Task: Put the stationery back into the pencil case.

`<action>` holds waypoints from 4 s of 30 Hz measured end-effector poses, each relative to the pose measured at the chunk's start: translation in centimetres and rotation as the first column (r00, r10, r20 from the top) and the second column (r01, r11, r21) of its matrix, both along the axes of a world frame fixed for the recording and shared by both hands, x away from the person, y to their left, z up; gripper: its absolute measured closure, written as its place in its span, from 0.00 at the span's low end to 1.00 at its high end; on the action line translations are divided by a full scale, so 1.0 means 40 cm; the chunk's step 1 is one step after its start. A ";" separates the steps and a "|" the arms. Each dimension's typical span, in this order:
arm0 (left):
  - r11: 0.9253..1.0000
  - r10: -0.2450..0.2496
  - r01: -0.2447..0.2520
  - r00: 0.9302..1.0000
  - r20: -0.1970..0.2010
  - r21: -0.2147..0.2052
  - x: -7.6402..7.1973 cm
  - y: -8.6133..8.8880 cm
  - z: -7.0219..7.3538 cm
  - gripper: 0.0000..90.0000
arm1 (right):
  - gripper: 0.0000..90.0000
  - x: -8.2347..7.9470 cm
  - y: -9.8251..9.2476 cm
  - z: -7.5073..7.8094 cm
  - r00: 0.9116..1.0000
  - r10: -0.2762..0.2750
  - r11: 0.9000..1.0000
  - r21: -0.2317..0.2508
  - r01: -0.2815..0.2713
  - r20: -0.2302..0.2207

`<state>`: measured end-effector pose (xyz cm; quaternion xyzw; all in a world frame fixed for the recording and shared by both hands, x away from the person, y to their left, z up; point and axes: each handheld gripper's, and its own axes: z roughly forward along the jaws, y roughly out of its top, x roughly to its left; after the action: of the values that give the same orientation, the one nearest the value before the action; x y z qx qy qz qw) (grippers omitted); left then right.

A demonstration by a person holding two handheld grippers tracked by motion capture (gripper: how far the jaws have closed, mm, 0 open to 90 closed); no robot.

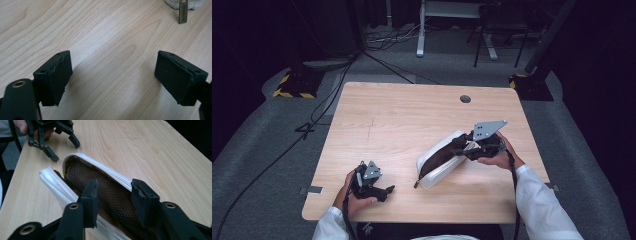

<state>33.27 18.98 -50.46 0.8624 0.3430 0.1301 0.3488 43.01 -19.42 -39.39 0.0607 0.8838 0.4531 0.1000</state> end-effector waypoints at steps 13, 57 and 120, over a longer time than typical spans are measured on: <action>1.000 0.000 0.000 1.000 0.000 0.000 0.000 0.000 0.000 0.17 | 0.55 0.003 -0.011 -0.001 0.999 -0.044 0.999 0.026 0.044 -0.009; 1.000 -0.003 0.003 1.000 -0.002 -0.001 0.003 0.001 0.000 0.16 | 0.31 -0.072 -0.160 0.033 0.954 -0.283 0.957 -0.038 0.288 0.097; 1.000 -0.002 0.002 1.000 -0.003 0.000 0.007 -0.001 0.000 0.16 | 0.26 -0.258 -0.513 -0.275 0.808 -0.576 0.817 -0.092 0.569 -0.124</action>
<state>33.56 18.94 -50.47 0.8630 0.3427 0.1282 0.3485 32.69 -39.94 -50.38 0.3545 0.8405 0.3737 0.1682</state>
